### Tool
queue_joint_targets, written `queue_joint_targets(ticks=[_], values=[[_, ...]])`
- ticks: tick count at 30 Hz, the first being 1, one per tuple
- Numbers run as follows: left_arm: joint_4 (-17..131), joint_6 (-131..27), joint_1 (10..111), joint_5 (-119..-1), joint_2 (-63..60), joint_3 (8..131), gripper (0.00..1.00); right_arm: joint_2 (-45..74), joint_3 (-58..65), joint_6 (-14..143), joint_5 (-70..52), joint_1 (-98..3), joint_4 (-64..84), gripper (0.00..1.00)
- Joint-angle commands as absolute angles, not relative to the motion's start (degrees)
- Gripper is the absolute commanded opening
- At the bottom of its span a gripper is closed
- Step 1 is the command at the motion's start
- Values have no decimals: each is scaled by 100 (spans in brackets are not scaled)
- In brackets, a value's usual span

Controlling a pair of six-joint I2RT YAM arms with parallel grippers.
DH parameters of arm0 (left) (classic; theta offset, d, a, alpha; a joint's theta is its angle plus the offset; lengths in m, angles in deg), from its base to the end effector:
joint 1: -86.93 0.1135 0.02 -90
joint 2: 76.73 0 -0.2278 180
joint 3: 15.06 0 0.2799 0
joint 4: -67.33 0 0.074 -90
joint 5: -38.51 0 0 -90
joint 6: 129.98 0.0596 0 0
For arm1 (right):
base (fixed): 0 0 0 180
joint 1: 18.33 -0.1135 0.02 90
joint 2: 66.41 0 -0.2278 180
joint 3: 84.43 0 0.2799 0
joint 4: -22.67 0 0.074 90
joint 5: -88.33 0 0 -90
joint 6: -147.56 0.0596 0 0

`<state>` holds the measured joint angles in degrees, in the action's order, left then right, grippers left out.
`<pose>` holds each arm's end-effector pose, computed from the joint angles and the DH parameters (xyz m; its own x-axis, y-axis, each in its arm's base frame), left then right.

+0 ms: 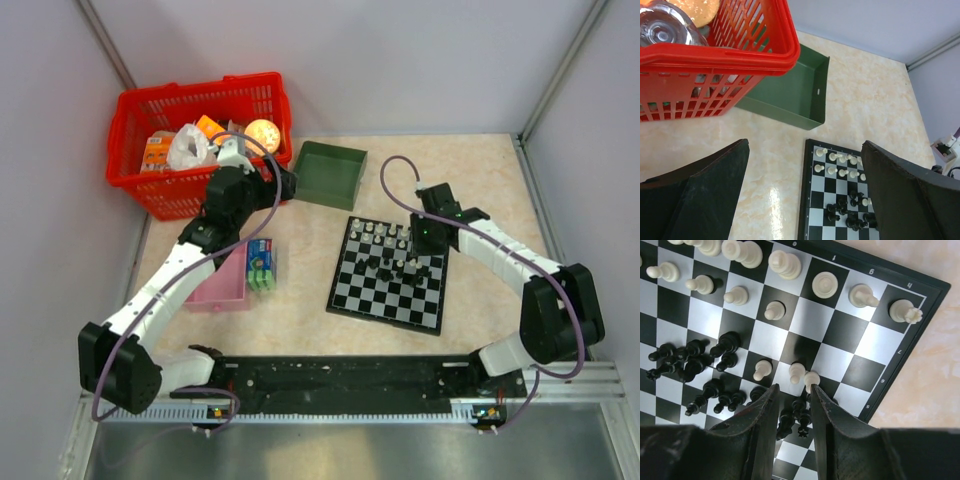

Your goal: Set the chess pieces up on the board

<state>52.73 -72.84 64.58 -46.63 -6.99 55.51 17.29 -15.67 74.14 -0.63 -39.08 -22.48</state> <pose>0.3261 -0.1286 0.2995 -0.3492 -0.4410 -0.8268 0.1349 0.8495 -0.5101 0.3109 0.1166 0.1520 -0.8755 -0.0266 -0.4824 -0.1001 0.9868 0.1272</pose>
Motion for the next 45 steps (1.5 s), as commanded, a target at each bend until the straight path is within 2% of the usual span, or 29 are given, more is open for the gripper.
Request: queue_joint_targets(ticks=[1, 6, 9, 13, 18, 25, 45], values=[[5311, -7179, 6505, -5034, -730, 5787, 99, 1683, -1220, 7488, 465, -3995, -2223, 32], [5232, -7162, 6549, -5123, -650, 5858, 99, 1621, -1203, 7549, 720, -3995, -2223, 32], [5223, -7171, 6566, -5123, -668, 5840, 99, 1569, -1150, 7514, 1360, -3969, -2240, 32], [5249, -7197, 6593, -5123, -703, 5787, 99, 1542, -1018, 7575, 1372, -3714, -2223, 32], [5249, -7206, 6645, -5325, -721, 5779, 99, 1489, -1000, 7690, 1118, -3477, -2091, 32], [5319, -7241, 6716, -5360, -773, 5682, 99, 1568, -1255, 7795, -139, -3599, -1775, 31], [5442, -7382, 6821, -5509, -747, 5585, 99, 2236, -1299, 7673, -483, -4293, -1845, 29]])
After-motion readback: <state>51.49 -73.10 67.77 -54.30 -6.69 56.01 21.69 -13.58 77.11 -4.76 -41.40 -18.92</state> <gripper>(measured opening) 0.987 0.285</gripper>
